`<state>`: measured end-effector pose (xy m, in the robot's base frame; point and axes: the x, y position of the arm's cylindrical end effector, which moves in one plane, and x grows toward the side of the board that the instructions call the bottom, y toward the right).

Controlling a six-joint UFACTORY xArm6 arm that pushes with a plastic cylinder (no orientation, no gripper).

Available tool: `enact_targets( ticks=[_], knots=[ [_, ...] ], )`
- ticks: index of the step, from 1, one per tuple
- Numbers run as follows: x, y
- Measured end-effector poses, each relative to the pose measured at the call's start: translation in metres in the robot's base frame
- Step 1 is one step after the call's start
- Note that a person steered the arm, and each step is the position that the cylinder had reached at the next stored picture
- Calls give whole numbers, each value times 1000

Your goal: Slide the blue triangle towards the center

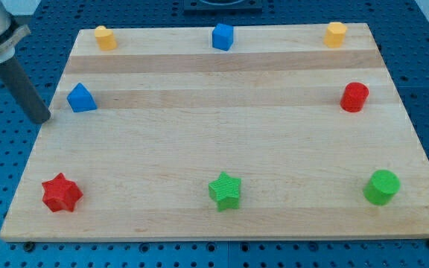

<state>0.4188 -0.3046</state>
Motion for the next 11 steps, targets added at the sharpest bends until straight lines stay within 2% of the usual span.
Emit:
enact_targets(
  ticks=[1, 3, 11],
  knots=[
    [-33, 0],
    [-32, 26],
    [-34, 215]
  ],
)
